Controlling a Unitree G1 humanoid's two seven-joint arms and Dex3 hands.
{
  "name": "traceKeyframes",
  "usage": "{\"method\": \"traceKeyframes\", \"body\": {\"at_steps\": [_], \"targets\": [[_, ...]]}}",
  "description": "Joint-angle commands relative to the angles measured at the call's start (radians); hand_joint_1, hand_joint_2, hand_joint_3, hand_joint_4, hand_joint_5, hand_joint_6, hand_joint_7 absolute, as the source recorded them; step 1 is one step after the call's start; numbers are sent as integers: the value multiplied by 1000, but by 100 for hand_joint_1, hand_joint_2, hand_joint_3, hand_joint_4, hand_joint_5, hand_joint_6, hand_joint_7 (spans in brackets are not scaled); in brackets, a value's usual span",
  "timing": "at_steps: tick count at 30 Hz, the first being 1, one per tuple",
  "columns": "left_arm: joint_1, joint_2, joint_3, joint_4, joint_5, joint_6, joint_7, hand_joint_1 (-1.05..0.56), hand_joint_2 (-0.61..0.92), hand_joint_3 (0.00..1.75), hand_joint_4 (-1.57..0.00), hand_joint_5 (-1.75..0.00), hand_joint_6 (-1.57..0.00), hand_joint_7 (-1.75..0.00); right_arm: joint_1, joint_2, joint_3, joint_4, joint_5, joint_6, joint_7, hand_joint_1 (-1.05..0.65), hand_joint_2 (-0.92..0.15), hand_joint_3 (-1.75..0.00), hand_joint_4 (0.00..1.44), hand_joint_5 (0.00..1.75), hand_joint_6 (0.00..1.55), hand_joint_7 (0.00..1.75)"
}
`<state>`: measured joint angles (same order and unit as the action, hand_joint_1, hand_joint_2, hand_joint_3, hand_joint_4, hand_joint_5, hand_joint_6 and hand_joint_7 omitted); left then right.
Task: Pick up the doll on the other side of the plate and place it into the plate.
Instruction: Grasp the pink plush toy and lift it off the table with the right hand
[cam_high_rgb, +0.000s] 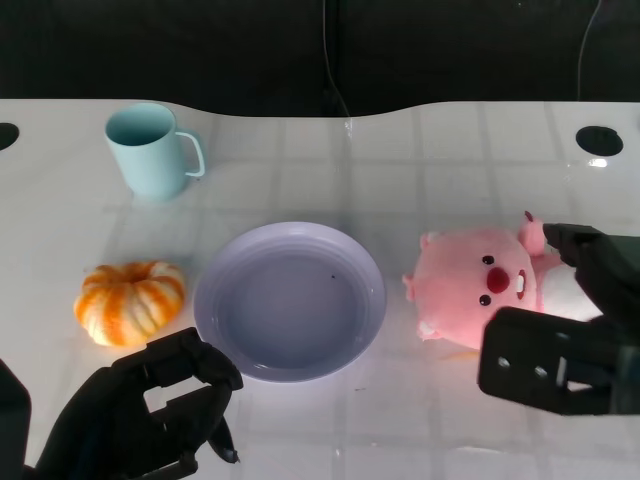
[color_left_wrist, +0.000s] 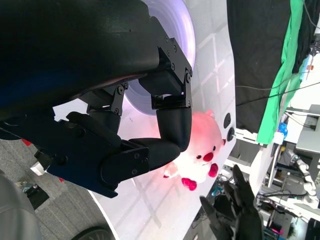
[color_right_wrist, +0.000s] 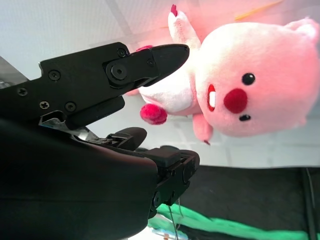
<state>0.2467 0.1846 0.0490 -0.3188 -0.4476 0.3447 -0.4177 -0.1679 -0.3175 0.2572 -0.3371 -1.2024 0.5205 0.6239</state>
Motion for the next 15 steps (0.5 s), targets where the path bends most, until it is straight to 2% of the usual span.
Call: {"method": "traceKeyframes", "body": {"at_steps": [1, 8, 15], "targets": [[-5, 11, 10, 2, 2, -5, 1, -41, 67, 86, -69, -175, -68, -138, -52, 7, 19, 83, -20, 11, -18, -78, -92, -16, 24, 20, 15, 0], [-6, 12, 18, 1, -4, 4, 1, -42, 68, 85, -68, -175, -68, -137, -132, 46, 62, 265, -9, 47, -82, -79, -92, -15, 24, 20, 16, 1], [0, 11, 18, -10, 3, 4, 4, -43, 69, 82, -69, -175, -69, -136, -194, 56, 91, 443, 27, 58, -168, -80, -92, -15, 24, 20, 17, 1]]}}
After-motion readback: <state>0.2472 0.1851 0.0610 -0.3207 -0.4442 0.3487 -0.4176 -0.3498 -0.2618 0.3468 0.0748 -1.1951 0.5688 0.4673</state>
